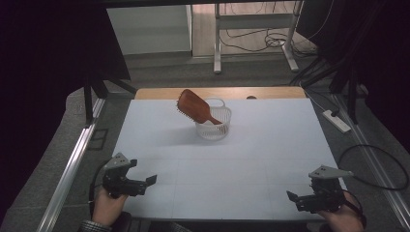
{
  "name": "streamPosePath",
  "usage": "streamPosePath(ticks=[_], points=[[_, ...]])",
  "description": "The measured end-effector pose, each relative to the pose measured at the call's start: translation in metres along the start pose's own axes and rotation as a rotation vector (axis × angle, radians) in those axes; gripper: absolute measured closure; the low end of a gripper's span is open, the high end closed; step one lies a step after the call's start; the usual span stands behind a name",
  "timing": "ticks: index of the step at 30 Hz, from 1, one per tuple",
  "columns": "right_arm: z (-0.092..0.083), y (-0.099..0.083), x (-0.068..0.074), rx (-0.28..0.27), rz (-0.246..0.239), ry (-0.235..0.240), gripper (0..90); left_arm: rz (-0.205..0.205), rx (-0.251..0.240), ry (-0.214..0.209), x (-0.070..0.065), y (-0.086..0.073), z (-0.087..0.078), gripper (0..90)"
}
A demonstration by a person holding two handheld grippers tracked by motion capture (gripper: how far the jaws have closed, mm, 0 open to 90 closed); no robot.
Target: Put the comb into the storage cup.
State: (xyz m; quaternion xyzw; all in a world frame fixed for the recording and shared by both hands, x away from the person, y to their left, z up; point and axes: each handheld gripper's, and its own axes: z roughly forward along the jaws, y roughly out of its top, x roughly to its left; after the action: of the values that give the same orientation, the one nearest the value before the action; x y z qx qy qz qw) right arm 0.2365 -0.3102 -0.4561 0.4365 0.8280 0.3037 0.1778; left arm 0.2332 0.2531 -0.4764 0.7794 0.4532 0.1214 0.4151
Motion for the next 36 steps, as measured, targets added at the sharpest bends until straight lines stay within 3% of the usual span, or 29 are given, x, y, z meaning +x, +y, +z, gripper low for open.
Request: streamPosePath(ticks=[22,33,36], points=[[0.000,0.000,0.000,0.001,-0.001,-0.004,0.0,0.010,0.006,0.027,-0.006,-0.012,-0.012,0.0],[0.000,0.000,0.001,0.002,-0.001,-0.006,0.0,0.027,0.045,0.070,-0.011,-0.014,-0.013,0.1],[0.001,0.000,0.001,0.008,-0.005,-0.007,0.0,0.015,0.047,0.061,-0.010,-0.013,-0.012,0.1]])
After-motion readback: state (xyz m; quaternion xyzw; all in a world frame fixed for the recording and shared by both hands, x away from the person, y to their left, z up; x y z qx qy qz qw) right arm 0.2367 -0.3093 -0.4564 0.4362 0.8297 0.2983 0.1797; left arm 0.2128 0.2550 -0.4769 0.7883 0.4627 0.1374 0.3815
